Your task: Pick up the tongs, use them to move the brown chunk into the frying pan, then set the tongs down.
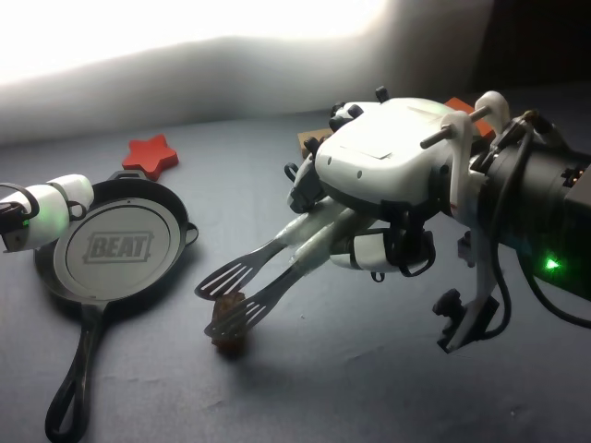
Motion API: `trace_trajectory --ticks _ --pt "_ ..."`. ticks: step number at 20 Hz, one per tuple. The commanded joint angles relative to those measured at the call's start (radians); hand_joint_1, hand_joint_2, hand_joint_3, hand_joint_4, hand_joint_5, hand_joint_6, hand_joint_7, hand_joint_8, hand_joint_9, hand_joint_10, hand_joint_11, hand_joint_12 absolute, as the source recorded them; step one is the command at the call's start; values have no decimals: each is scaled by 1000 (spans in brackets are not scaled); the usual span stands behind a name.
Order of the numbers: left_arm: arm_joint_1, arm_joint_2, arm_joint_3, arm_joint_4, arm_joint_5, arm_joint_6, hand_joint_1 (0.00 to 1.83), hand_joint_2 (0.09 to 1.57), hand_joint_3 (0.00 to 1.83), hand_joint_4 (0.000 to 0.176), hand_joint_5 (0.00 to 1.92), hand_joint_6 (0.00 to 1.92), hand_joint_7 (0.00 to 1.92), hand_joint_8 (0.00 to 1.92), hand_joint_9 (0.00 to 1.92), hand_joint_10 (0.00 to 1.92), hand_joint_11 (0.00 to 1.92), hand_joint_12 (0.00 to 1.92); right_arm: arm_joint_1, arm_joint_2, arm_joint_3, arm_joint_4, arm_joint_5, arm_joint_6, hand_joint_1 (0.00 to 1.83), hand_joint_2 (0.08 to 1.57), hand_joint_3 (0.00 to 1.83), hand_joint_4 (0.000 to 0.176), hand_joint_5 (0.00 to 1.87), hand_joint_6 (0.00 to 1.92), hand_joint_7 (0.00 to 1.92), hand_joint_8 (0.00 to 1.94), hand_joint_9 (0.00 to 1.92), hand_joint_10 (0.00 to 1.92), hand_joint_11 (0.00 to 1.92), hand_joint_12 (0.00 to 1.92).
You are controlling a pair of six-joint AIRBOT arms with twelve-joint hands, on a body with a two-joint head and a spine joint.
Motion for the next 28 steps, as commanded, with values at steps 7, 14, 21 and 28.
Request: trace_trajectory --ticks 7,14,21,28 --pt "-5 13 4 76 -70 -1 0 1183 0 3 30 1 59 1 51 1 0 152 -9 -16 5 -46 -34 -3 1056 1190 0 0 764 23 815 4 612 389 127 1462" --pt "-4 13 4 76 -70 -2 0 1193 0 3 23 1 62 3 60 3 0 182 -17 -22 17 -46 -32 -4 1050 1189 0 0 772 26 827 8 621 392 146 1458" --pt "-3 12 4 77 -70 -2 0 1192 1 2 44 4 72 4 60 1 0 199 -27 -33 34 -46 -25 -7 1059 1193 0 0 778 30 831 10 617 414 157 1460" --pt "3 12 6 77 -70 -5 0 1186 0 2 54 3 80 2 74 3 0 199 -27 -33 35 -46 -19 -7 1097 1188 0 0 863 64 943 39 709 433 263 1425"
